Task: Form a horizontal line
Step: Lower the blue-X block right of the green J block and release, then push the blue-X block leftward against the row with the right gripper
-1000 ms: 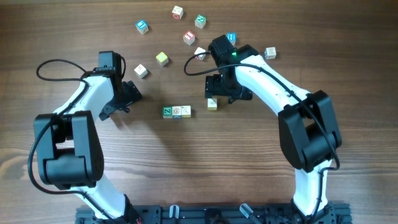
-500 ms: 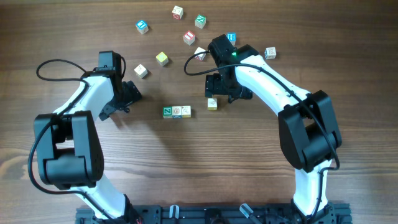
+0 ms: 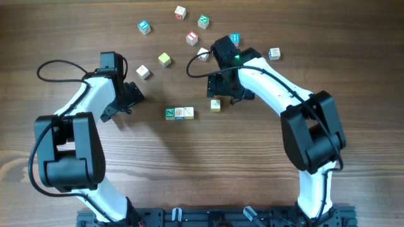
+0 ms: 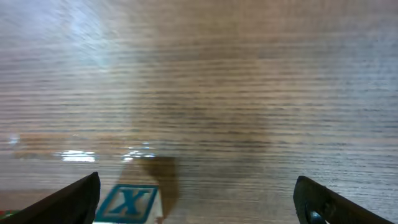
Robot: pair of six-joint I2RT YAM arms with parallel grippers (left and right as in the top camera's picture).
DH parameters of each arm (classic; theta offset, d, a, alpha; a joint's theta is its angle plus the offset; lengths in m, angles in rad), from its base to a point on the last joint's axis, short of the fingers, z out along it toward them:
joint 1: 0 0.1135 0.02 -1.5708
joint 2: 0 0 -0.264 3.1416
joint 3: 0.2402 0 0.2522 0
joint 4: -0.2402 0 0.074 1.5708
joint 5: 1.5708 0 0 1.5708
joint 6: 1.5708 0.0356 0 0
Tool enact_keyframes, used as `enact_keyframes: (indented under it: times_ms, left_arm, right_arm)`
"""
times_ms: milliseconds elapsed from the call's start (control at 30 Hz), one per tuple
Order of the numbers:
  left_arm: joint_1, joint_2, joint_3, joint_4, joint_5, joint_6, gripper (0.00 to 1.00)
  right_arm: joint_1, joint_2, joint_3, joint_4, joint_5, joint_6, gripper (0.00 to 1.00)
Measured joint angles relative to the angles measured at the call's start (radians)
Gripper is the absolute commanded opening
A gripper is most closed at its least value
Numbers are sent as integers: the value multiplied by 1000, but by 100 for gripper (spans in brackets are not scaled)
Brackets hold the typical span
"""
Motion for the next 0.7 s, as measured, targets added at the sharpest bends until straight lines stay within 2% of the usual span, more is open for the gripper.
enact_keyframes:
  times_ms: [67,167,400,467,500,700]
  left_arm:
    - [0,0,0,0,0,0,100]
    - [0,0,0,0,0,0,100]
    - [0,0,0,0,0,0,100]
    - [0,0,0,0,0,0,100]
    - [0,0,0,0,0,0,100]
    - [0,0,0,0,0,0,100]
  right_arm:
    - [0,7,-9,12,0,0,100]
    - [0,7,-10,10,-1,0,91]
    - [0,8,-10,63,-4,0,89]
    - [0,8,-10,79,-5,-2,66]
    - [0,8,-10,79,-5,3,59]
    - [0,8,-10,6,-84,7,58]
